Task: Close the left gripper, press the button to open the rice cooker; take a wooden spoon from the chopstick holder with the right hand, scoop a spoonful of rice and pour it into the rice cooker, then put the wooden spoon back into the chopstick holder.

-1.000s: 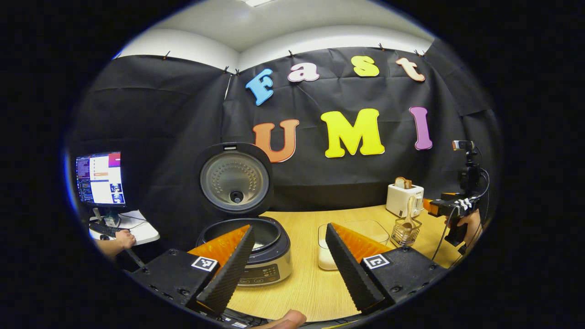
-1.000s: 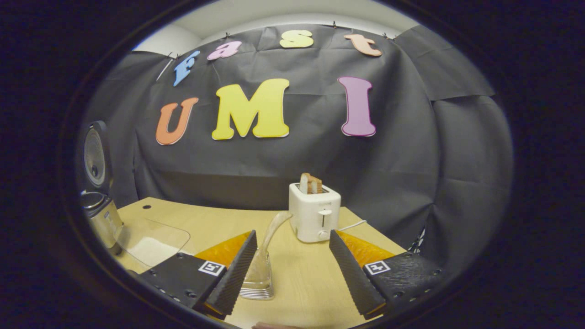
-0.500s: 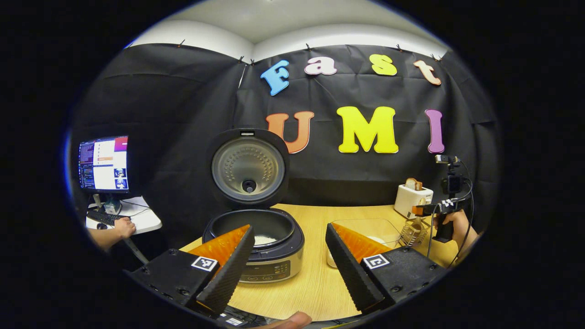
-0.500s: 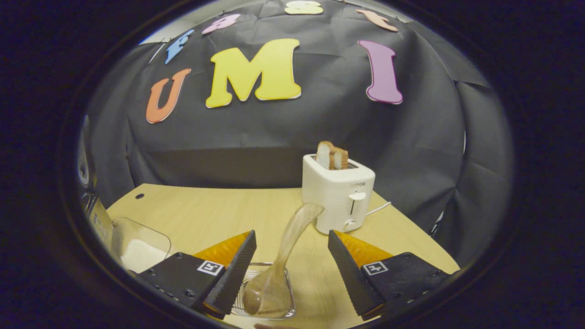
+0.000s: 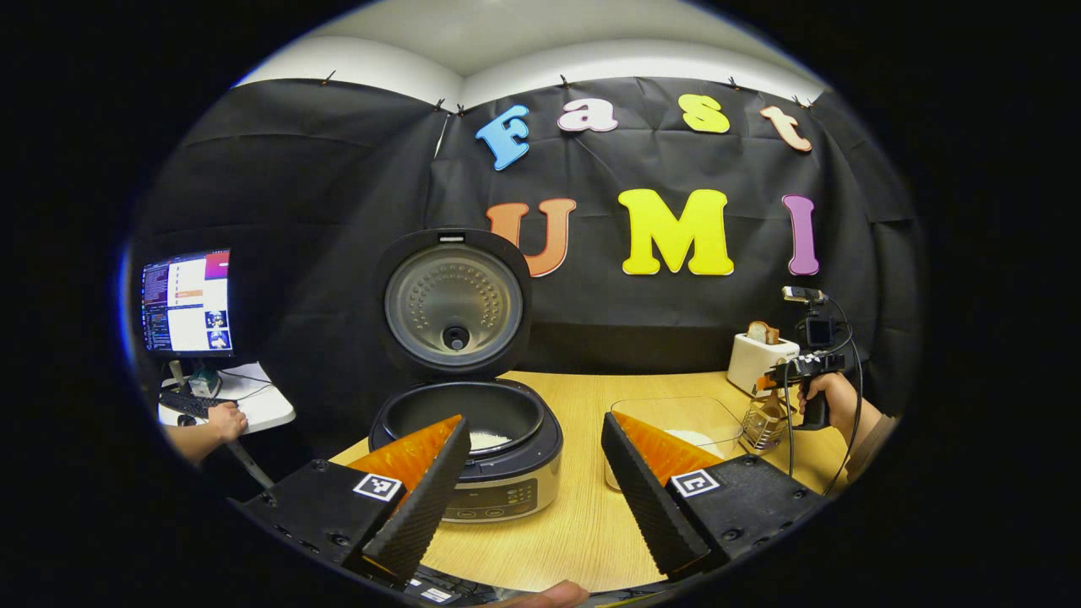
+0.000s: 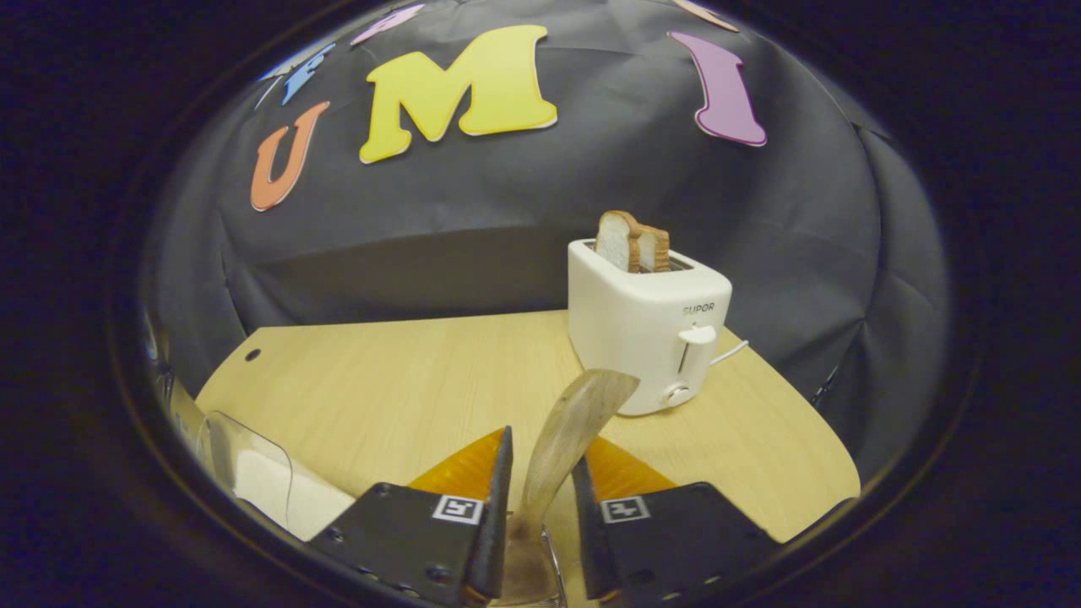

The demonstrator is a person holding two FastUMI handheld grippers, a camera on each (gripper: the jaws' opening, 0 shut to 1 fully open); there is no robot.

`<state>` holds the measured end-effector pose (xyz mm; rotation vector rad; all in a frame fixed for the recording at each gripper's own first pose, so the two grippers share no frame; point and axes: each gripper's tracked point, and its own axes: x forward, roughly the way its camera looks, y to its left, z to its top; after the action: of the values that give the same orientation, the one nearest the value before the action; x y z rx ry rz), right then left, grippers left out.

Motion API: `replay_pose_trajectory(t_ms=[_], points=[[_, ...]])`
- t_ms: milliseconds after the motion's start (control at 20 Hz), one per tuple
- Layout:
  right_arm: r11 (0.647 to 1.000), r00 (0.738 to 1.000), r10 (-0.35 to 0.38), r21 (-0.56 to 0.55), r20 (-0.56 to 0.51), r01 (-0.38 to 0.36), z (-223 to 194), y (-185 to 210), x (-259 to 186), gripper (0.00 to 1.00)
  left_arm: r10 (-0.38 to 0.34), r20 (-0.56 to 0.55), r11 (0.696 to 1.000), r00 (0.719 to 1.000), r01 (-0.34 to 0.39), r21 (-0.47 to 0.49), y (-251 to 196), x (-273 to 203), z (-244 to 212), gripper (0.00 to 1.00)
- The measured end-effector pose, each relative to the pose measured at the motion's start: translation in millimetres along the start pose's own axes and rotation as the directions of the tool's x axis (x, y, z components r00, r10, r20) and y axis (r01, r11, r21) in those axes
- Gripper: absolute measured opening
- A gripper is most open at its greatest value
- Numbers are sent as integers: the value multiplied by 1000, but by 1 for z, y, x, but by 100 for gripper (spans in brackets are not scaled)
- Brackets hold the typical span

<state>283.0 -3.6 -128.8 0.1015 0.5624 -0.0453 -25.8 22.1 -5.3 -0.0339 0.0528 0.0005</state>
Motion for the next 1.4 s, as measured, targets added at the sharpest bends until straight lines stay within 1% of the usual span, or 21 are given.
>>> replay_pose_trajectory(t_ms=[50, 100, 200, 250, 300, 350, 400, 600, 650, 700, 800, 850, 900, 1000, 1150, 1250, 1300, 1400], points=[[1000, 1000, 1, 1, 2, -1, -1, 2, 0, 26, 3, 2, 1000, 1000, -3, 1, 2, 0, 0, 99], [1000, 1000, 10, 0, 11, -10, 3, 4, -6, 24, 6, 2, 1000, 1000, -6, 1, 3, 1, 0, 99], [999, 998, 52, 2, 43, -52, 11, 10, -18, 24, 13, 1, 1000, 1000, -13, -2, 6, 1, 0, 99], [998, 997, 64, 7, 45, -64, 14, 13, -27, 17, 14, -2, 1000, 1000, -14, -2, 7, 1, -1, 99], [998, 996, 68, 4, 52, -68, 15, 13, -34, 16, 12, -3, 1000, 1000, -12, -3, 7, 1, -1, 99], [997, 996, 72, 2, 49, -72, 13, 14, -41, 17, 10, -6, 1000, 1000, -10, -5, 7, 1, -2, 99], [996, 995, 85, -3, 46, -85, 14, 19, -50, 10, 7, -6, 1000, 1000, -7, -7, 7, 1, -1, 99], [995, 994, 80, -64, 74, -75, 18, 23, -77, 10, -2, 4, 1000, 1000, 2, -3, 8, -3, 2, 99], [995, 993, 83, -66, 85, -78, 21, 25, -84, 8, 1, 7, 1000, 1000, -1, -4, 9, -4, 3, 99], [995, 991, 86, -67, 98, -80, 24, 26, -92, 10, 6, 9, 1000, 1000, -6, -8, 12, -5, 3, 99], [994, 987, 91, -72, 131, -82, 36, 28, -107, 10, 14, 13, 1000, 1000, -13, -21, 18, -5, 5, 99], [993, 984, 97, -78, 148, -86, 43, 30, -117, 8, 15, 14, 1000, 1000, -14, -27, 20, -5, 6, 99], [993, 981, 101, -85, 168, -87, 50, 34, -128, 10, 16, 15, 999, 1000, -15, -32, 22, -6, 6, 99], [990, 972, 107, -108, 211, -85, 66, 44, -150, 10, 23, 19, 999, 1000, -23, -39, 28, -8, 8, 99], [983, 955, 140, -152, 262, -103, 85, 74, -181, 10, 34, 19, 998, 999, -33, -50, 38, -10, 7, 99], [975, 943, 175, -183, 284, -126, 91, 101, -200, 8, 42, 18, 998, 999, -41, -53, 44, -10, 7, 99], [970, 936, 193, -201, 294, -136, 95, 115, -206, 10, 47, 16, 998, 999, -46, -54, 47, -10, 6, 99], [959, 924, 223, -240, 310, -151, 97, 146, -216, 10, 55, 10, 997, 998, -54, -56, 52, -9, 5, 99]])
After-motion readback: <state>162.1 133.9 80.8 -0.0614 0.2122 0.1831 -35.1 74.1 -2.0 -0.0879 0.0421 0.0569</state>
